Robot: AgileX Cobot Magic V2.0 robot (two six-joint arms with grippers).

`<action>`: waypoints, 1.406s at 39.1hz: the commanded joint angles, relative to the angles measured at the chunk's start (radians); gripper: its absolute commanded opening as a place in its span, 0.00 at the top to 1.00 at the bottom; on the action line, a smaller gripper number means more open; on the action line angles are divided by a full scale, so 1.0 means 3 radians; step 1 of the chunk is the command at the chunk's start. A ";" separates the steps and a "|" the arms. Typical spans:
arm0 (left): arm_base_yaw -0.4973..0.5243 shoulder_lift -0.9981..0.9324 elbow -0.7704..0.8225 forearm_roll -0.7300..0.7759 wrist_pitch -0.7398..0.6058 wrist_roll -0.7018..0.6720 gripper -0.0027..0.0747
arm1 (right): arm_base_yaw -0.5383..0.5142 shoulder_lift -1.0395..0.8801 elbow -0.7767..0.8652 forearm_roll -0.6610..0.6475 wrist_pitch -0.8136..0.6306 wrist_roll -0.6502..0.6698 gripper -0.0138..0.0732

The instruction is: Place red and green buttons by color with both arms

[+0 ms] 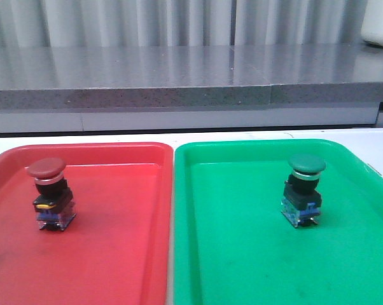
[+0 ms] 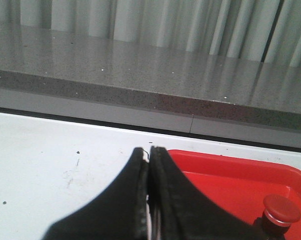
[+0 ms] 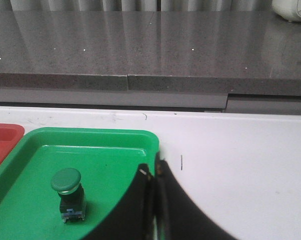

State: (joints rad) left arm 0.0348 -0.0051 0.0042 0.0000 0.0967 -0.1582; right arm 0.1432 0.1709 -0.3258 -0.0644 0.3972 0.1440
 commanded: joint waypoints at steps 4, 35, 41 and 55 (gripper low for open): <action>0.0002 -0.0052 0.0077 -0.0024 -0.0278 -0.0011 0.99 | -0.0115 -0.0079 0.0157 0.0005 -0.0556 -0.0327 0.97; 0.0002 -0.0052 0.0077 -0.0024 -0.0278 -0.0011 0.99 | -0.0381 -0.0656 0.1156 0.0305 -0.0888 -0.0579 0.97; 0.0002 -0.0052 0.0077 -0.0024 -0.0278 -0.0011 0.99 | -0.0381 -0.0656 0.1156 0.0305 -0.0888 -0.0579 0.97; 0.0002 -0.0052 0.0077 -0.0024 -0.0278 -0.0011 0.99 | -0.0381 -0.0656 0.1156 0.0305 -0.0888 -0.0579 0.97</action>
State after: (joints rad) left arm 0.0348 -0.0051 0.0042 0.0000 0.0946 -0.1582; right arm 0.0332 -0.0103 0.0276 0.0260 0.2123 -0.0231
